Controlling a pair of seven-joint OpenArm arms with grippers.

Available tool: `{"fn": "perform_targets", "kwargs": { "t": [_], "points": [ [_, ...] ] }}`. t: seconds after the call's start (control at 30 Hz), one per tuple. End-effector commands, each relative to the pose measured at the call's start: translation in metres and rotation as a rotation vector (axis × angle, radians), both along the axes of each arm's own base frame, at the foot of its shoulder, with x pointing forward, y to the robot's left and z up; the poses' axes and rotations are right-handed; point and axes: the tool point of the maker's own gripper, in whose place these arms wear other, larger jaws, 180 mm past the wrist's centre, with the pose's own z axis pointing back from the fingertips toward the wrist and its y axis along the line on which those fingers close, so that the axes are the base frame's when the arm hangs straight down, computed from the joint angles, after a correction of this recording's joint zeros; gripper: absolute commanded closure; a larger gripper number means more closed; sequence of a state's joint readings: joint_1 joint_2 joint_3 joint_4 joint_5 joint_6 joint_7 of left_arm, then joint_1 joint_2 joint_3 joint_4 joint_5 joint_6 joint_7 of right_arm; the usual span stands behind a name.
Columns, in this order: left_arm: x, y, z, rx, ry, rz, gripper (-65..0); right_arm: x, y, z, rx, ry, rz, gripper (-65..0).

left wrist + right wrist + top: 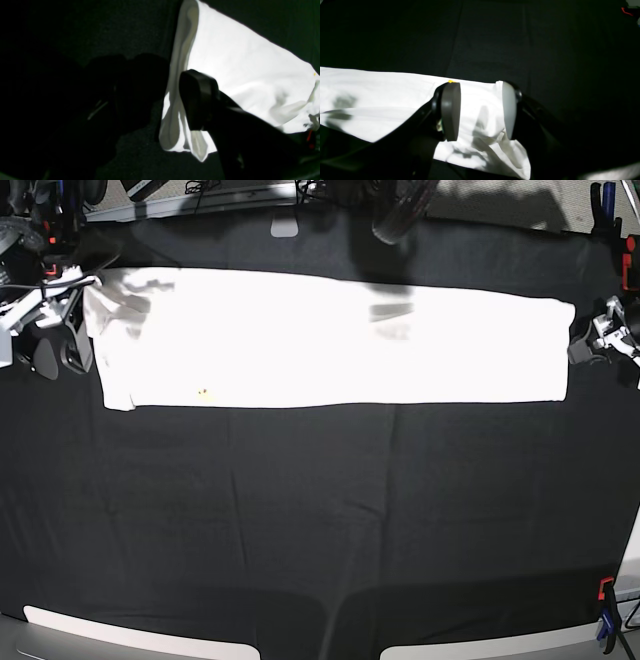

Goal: Layout the t-shirt on the table in an organized manner, then fold the t-shirt properly
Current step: 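Pull the strip ends apart with both grippers to straighten it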

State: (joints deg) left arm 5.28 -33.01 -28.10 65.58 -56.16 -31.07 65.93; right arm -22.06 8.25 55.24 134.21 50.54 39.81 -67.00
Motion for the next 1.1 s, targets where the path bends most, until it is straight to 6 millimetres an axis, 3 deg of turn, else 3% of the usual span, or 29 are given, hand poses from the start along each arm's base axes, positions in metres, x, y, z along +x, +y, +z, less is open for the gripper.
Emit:
{"fn": "perform_targets", "kwargs": {
  "t": [0.0,0.23,0.53,0.77,0.9,1.07],
  "points": [
    [0.001,0.002,0.006,0.007,-0.007,-0.026,-31.6,0.003,0.003,0.010,-0.010,-0.039,0.019,-26.2],
    [-0.006,-0.037,0.013,-0.172,-0.011,-0.102,-31.6,0.002,0.003,0.010,-0.010,-0.039,0.019,-26.2],
    [0.000,-0.040,0.015,-0.181,-0.044,-0.090,-31.6,0.003,0.003,0.010,-0.010,-0.039,0.019,-26.2],
    [-0.004,-0.076,0.002,-0.239,-0.063,-0.127,-27.9,0.003,0.003,0.010,-0.010,-0.039,0.019,-26.2],
    [-0.001,-0.059,-0.002,-0.156,-0.068,-0.110,-27.9,0.003,0.003,0.010,-0.010,-0.039,0.019,-26.2],
    [0.003,-0.029,0.011,-0.094,-0.075,-0.103,-27.9,0.003,0.003,0.010,-0.010,-0.040,0.019,-26.2]
  ]
}}
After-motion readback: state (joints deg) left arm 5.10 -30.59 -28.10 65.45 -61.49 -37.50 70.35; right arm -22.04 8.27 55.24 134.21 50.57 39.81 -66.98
